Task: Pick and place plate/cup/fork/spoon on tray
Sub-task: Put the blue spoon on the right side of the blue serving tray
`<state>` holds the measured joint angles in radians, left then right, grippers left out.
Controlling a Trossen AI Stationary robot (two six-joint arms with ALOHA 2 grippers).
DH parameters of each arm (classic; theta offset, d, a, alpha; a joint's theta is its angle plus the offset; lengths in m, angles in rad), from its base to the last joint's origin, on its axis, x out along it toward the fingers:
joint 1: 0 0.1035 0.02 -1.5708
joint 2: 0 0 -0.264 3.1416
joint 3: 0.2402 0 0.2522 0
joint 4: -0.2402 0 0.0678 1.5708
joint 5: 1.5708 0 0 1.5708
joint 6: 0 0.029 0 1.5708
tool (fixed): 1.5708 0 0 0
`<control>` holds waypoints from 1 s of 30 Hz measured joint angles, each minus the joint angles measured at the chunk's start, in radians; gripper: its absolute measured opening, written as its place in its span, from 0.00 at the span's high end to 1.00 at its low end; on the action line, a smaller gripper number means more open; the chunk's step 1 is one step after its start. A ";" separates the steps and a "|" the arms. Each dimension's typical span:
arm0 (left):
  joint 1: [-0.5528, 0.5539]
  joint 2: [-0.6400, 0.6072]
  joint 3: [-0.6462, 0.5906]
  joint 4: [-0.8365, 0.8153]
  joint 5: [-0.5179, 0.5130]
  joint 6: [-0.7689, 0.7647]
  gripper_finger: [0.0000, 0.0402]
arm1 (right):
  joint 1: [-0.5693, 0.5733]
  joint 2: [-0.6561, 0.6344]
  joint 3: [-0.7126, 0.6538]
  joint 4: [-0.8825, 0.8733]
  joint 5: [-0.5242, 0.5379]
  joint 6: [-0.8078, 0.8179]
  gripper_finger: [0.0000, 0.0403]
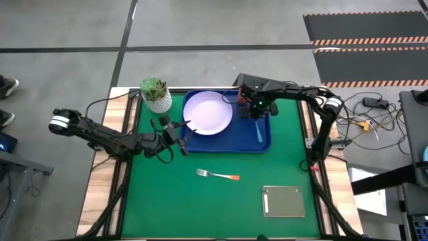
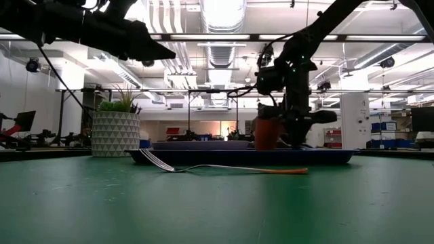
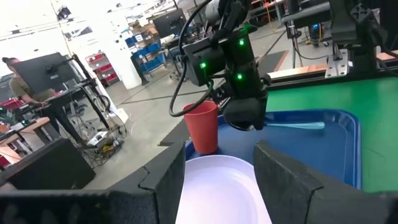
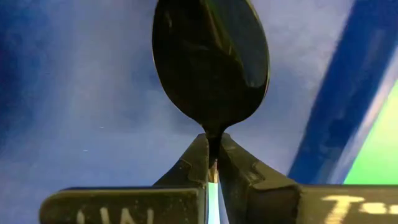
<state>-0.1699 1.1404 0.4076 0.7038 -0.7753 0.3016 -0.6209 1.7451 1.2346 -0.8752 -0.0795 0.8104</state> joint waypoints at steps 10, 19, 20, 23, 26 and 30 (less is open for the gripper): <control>0.000 0.000 0.000 -0.004 0.000 -0.002 0.58 | 0.000 -0.018 0.023 -0.012 -0.006 -0.037 0.97; 0.000 0.001 0.000 -0.006 0.000 -0.006 0.58 | -0.001 -0.055 0.098 -0.054 -0.006 -0.071 0.97; 0.000 0.001 0.000 -0.007 0.000 -0.006 0.58 | 0.001 -0.065 0.105 -0.074 -0.007 -0.077 0.97; 0.000 0.001 -0.002 -0.010 0.000 -0.008 0.58 | 0.001 -0.101 0.107 -0.136 -0.007 -0.085 0.97; -0.001 0.002 -0.005 -0.014 0.000 -0.008 0.58 | 0.001 -0.148 0.086 -0.192 -0.011 -0.068 0.97; -0.001 0.002 -0.010 -0.014 0.000 -0.010 0.58 | 0.002 -0.205 0.030 -0.185 -0.026 0.007 0.97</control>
<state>-0.1711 1.1419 0.3973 0.6899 -0.7753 0.2913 -0.6184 1.5405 1.2642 -1.0601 -0.1058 0.8174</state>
